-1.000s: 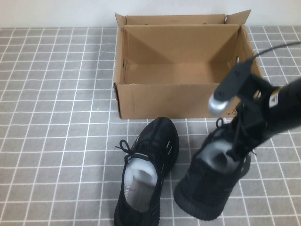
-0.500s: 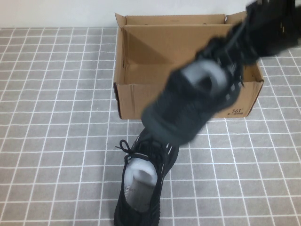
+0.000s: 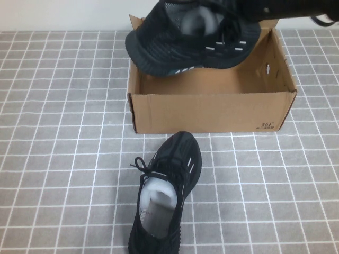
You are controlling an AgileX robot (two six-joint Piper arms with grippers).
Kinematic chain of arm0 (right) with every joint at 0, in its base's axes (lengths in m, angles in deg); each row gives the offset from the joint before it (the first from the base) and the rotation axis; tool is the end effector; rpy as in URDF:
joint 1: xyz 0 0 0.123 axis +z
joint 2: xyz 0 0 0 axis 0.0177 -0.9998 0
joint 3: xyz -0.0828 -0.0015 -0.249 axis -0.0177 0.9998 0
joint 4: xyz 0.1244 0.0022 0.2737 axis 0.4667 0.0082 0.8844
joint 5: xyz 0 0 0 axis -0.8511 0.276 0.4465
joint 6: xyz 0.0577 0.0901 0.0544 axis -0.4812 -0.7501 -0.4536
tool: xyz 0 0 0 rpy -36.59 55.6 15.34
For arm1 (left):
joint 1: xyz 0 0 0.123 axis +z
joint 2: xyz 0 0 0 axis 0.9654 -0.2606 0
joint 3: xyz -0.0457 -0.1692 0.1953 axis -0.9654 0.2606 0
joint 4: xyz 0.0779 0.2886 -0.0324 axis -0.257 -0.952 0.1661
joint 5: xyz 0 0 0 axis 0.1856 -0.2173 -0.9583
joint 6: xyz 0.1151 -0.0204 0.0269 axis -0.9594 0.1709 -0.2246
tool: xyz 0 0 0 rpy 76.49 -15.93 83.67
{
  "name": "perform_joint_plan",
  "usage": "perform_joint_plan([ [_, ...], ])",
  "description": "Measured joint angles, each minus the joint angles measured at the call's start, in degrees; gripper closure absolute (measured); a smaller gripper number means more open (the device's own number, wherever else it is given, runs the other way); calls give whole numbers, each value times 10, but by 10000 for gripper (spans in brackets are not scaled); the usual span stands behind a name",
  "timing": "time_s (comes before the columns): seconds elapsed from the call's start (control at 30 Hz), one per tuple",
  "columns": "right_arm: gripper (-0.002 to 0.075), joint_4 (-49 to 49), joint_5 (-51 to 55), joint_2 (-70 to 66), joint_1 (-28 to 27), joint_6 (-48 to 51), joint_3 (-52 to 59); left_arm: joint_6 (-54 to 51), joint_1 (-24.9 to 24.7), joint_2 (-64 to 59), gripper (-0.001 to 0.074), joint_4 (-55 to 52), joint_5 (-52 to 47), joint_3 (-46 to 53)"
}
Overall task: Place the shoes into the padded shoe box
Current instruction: Place the shoe in the shoe box
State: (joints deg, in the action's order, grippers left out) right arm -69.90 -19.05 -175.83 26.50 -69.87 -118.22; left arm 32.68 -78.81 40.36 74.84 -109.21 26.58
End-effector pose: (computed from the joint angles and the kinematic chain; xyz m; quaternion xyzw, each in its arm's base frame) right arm 0.4143 0.2198 0.3641 -0.0612 0.8511 0.2227 0.4715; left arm 0.1520 -0.0092 0.1616 -0.0068 0.8072 -0.0391 0.5889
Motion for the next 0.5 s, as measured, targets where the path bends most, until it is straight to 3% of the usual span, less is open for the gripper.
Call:
perform_joint_plan([
  [0.17,706,-17,1,-65,-2,-22,-69,0,0,0,738,0,0,0],
  [0.2,729,-32,-44,-69,-18,-43,-148,0,0,0,738,0,0,0],
  [0.23,729,-32,-45,-79,-21,-57,-160,0,0,0,738,0,0,0],
  [0.3,729,-42,-50,-96,-30,-84,-177,0,0,0,738,0,0,0],
  [0.33,706,-27,7,-121,-19,-62,-139,0,0,0,738,0,0,0],
  [0.5,706,-51,1,-156,-31,-113,-160,0,0,0,738,0,0,0],
])
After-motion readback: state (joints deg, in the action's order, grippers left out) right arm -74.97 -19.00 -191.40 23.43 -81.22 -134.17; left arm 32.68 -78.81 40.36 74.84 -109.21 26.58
